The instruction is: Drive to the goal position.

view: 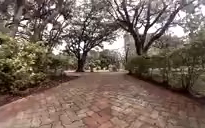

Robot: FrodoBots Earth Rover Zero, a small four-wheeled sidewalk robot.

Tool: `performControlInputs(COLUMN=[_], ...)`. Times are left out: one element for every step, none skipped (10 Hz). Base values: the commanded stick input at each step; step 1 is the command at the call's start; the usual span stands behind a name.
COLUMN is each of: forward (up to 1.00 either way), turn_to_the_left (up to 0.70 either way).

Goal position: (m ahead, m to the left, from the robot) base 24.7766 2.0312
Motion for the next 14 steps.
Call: performControlInputs(forward=[0.7, 0.7, 0.7, 0.7, 0.7, 0.7, 0.7, 0.7, 0.7, 0.7, 0.7, 0.7, 0.7, 0.7], turn_to_the_left=[0.0, 0.0, 0.0, 0.0, 0.0, 0.0, 0.0, 0.0, 0.0, 0.0, 0.0, 0.0, 0.0, 0.0])
